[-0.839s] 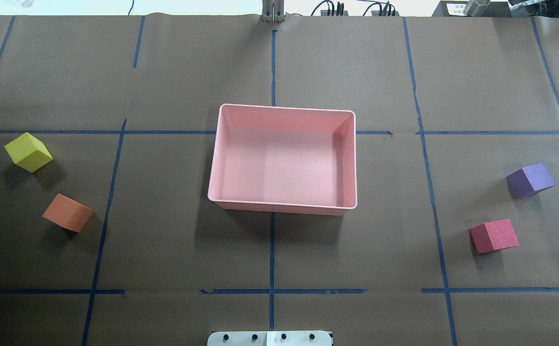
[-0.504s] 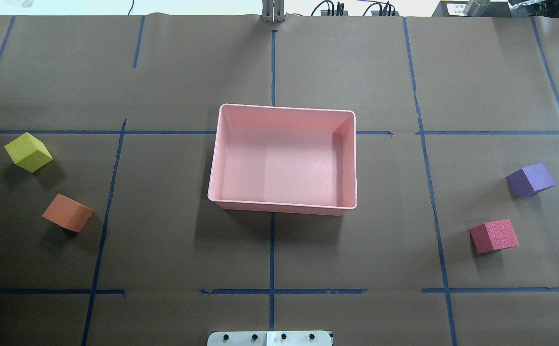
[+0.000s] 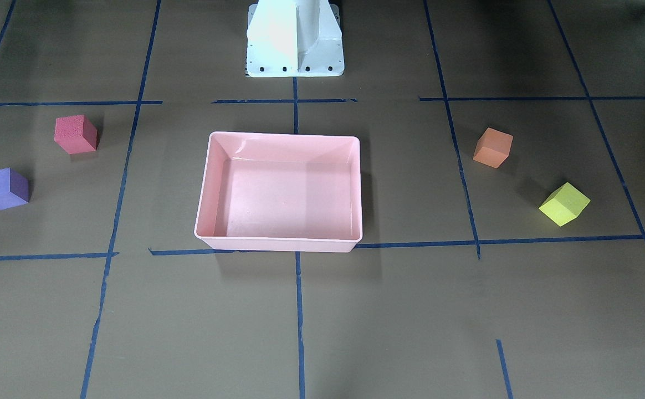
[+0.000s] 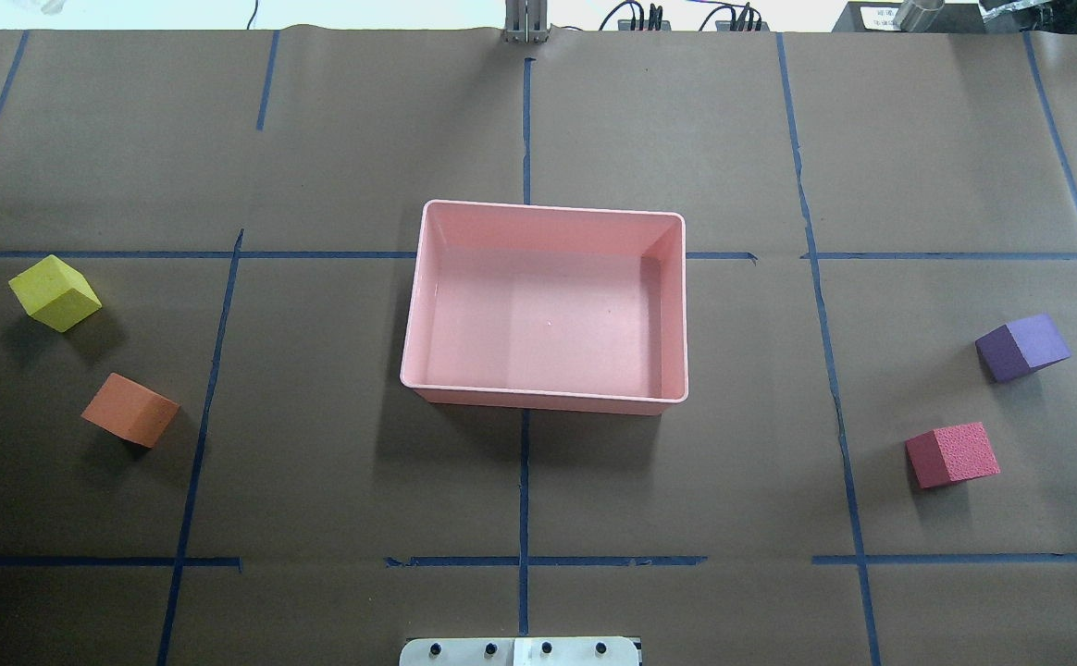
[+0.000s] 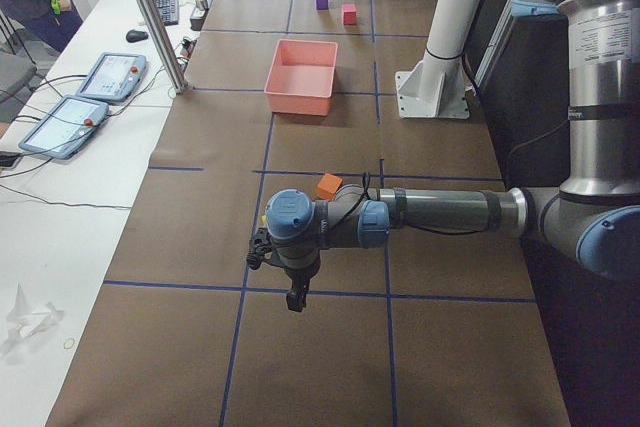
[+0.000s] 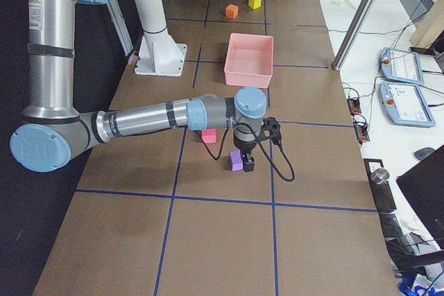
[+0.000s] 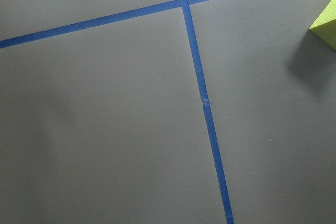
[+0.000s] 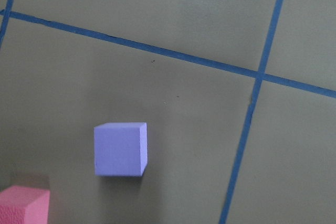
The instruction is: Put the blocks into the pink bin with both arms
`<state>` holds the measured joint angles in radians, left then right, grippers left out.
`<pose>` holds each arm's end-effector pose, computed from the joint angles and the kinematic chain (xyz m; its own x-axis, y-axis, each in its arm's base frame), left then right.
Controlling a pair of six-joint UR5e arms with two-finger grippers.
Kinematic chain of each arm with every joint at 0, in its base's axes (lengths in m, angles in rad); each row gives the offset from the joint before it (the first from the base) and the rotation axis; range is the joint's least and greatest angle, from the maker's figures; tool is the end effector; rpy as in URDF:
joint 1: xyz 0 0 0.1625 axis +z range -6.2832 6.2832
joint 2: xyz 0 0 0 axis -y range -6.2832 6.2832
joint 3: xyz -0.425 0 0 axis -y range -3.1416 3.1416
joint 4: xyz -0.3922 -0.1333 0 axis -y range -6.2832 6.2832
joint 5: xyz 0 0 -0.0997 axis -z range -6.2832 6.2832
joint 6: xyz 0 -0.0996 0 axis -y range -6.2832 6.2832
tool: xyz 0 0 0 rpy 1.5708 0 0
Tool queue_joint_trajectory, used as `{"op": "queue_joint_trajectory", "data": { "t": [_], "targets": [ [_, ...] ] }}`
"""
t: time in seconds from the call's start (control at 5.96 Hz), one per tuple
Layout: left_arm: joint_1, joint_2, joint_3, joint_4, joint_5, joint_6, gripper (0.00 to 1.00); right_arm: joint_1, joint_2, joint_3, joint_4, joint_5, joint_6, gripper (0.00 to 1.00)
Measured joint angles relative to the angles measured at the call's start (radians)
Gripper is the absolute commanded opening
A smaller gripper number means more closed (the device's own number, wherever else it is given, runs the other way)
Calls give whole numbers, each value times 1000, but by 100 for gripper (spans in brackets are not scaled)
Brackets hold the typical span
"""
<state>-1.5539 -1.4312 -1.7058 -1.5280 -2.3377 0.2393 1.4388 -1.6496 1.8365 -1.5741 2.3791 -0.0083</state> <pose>-0.0569 -0.4303 0.6615 0.6960 0.2166 -0.6846 -0.1872 0.9752 0.1183 -0.0001 -0.4665 0.5627 0.6662 -0.2299 0.7094 0.1349 0.9728 0.1885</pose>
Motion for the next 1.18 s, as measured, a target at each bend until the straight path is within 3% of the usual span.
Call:
{"op": "queue_joint_trajectory", "data": {
  "t": [0.34, 0.67, 1.18],
  "targets": [
    [0, 0, -2, -2, 0, 0, 100, -122, 3, -112, 302, -34, 250, 100],
    [0, 1, -9, -3, 0, 0, 100, -234, -3, -203, 529, -97, 431, 100],
    [0, 4, -18, 0, 0, 1, 100, -333, -6, -228, 615, -146, 536, 100]
  ]
}}
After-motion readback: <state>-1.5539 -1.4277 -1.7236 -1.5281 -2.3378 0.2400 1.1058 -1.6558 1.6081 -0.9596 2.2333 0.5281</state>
